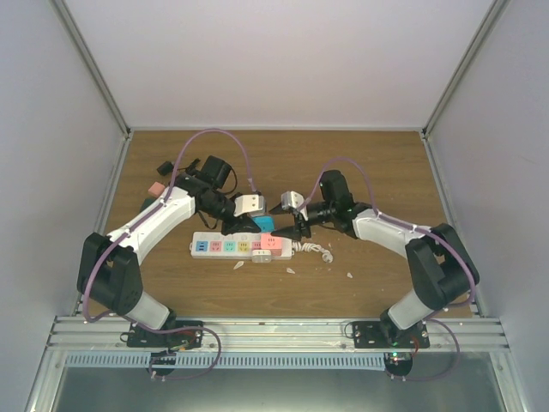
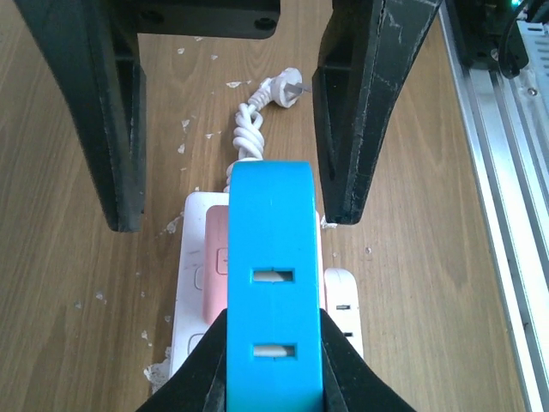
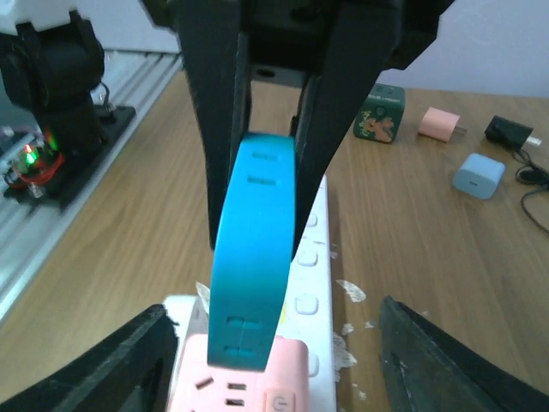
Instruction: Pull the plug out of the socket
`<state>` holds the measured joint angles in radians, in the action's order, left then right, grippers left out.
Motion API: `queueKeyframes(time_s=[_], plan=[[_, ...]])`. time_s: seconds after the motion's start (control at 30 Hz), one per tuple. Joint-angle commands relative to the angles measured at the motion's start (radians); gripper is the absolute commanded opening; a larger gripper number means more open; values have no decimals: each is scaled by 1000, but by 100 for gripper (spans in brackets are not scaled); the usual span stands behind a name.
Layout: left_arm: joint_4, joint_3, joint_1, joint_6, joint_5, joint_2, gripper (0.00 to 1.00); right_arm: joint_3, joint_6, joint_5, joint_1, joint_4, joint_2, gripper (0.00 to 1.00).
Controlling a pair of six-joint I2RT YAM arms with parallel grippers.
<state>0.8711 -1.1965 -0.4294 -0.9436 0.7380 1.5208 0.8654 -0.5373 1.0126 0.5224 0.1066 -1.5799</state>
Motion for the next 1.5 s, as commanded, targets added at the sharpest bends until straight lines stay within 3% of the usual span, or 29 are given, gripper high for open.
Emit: queueKeyframes(time_s=[0.0,0.37,0.47,0.57,0.67,0.83,0.93,1.0,1.1,1.23,1.37,1.47], plan=[[-27,-34,-5,39,61,-33,2,39,74,57,3,-56,29,60],[-94,-13,-4,115,39,-45,4,66,126,46,13,-82,37,16],[-90,-12,9,121,37,-52,16,70,131,42,12,-99,49,2],[-73,-9,34,112,48,-59,32,71,130,46,7,-119,59,1],[-60,-10,67,104,76,-73,36,71,116,47,4,-143,65,1],[-53,-12,77,111,98,-83,32,71,105,53,5,-150,72,1],[-56,-11,77,121,119,-81,18,75,101,59,5,-154,73,1],[-51,-11,77,119,130,-79,10,83,90,58,4,-170,76,7],[-45,-12,79,111,139,-85,2,90,86,62,-12,-188,86,34],[-37,-24,99,108,194,-106,0,89,90,79,-72,-176,102,58],[-29,-48,112,132,281,-119,0,95,124,52,-114,-136,121,72],[-30,-72,115,157,353,-129,0,102,151,0,-120,-111,120,76]])
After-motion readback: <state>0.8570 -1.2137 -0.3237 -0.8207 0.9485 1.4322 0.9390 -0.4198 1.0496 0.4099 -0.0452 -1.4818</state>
